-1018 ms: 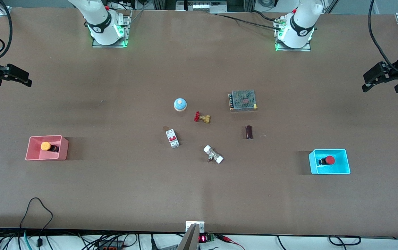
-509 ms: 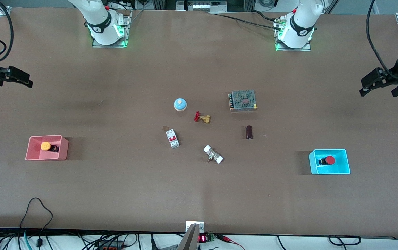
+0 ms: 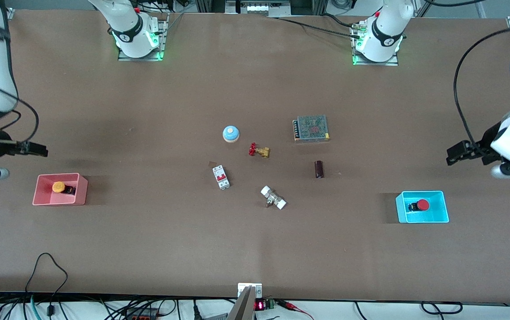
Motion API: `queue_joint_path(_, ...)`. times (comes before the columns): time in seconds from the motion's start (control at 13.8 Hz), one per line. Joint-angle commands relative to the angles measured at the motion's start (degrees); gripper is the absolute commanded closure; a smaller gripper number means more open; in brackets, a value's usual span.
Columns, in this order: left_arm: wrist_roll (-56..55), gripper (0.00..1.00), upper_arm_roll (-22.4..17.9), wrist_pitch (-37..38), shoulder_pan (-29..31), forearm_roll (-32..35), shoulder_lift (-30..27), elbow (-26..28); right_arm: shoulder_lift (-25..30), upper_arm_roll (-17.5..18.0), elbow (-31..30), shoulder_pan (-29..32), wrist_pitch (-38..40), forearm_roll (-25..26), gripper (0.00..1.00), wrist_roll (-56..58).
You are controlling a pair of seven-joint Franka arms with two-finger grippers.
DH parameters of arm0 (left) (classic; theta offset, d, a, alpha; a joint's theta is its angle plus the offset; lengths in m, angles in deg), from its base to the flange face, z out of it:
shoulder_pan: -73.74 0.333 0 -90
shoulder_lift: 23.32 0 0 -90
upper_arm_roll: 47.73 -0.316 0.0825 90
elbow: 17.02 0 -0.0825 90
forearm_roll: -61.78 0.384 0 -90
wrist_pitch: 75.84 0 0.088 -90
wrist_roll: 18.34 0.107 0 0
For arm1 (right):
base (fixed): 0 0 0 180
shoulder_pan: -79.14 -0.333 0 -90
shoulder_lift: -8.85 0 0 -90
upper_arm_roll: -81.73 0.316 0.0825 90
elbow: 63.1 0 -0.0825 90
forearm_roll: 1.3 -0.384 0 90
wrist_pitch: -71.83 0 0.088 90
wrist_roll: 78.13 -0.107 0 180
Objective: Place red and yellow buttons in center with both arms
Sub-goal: 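Lower the right gripper into the pink bin while the left gripper enters the cyan bin, then close the right gripper on the yellow button while the left gripper grasps the red button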
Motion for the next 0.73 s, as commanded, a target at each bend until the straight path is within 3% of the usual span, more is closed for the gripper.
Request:
queue_joint_path(0.0,0.99,0.00,0.40,-3.36,0.75,-0.49,4.79,-1.24,-5.49,0.60,1.91,0.58,-5.76,0.78,0.00,1.11)
queue_joint_path(0.29,0.99,0.00,0.32,-10.39,1.01,0.12,12.35,-0.98,-11.04,0.60,1.91,0.49,-13.68,1.04,0.00,2.17)
queue_joint_path(0.65,3.19,0.00,0.32,-17.43,2.24,0.21,19.13,-0.98,-14.21,0.60,3.13,0.66,-13.87,0.60,0.00,2.26)
